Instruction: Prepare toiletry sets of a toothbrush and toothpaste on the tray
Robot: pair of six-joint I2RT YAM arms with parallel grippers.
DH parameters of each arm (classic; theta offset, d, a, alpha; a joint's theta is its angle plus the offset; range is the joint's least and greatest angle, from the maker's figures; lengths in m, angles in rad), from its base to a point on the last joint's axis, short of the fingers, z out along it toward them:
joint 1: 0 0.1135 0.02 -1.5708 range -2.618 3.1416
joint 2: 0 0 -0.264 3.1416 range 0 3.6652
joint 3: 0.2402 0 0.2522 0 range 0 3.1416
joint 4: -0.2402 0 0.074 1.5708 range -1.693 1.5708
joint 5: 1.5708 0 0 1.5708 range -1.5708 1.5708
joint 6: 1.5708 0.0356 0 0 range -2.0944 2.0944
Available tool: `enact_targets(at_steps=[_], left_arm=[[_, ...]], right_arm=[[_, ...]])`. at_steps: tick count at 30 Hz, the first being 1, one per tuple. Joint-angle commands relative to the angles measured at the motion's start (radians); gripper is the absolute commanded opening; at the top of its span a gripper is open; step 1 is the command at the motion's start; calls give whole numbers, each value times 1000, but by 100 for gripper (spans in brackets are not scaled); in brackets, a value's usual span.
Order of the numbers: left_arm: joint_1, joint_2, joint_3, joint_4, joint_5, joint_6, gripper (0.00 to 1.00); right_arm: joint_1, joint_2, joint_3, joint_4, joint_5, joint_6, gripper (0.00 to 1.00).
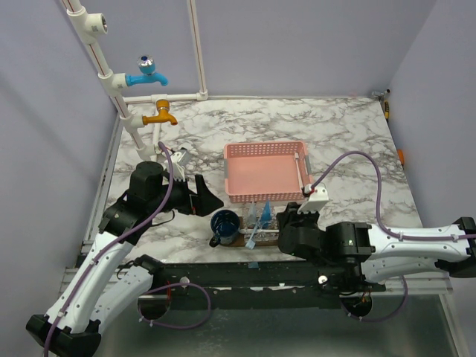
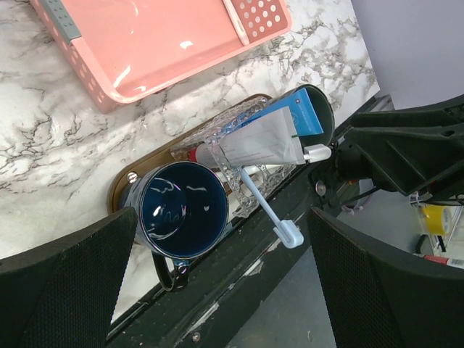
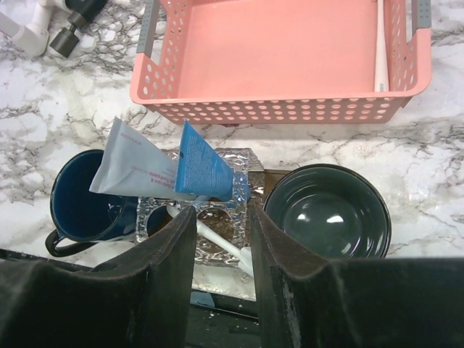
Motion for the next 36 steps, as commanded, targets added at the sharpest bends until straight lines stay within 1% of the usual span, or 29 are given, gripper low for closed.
enact_targets(at_steps=[1, 6, 11, 15, 20, 23, 26, 36], left_arm=[[6, -6, 7, 0, 29, 5, 99], [6, -12, 34, -28, -5, 15, 99], [6, -20, 72, -61, -46, 32, 99], [6, -23, 105, -83, -72, 44, 99], [6, -22, 138, -104, -110, 58, 99], [6, -24, 151, -109, -135, 67, 99], [6, -20, 160, -113, -190, 82, 99], [6, -20, 164, -91, -334, 105, 99]], right_arm=[[6, -20, 47, -37, 62, -17, 40], [6, -26, 84, -22, 73, -130, 46], [4, 16, 146, -22, 109, -250, 50], [-51, 45, 188, 14, 103, -363, 51], [-235, 30, 183, 185, -55, -576, 51], [-357, 32, 184, 241, -149, -647, 51], [-464, 45, 190, 279, -224, -690, 52], [-896, 105, 224, 343, -529, -748, 52]])
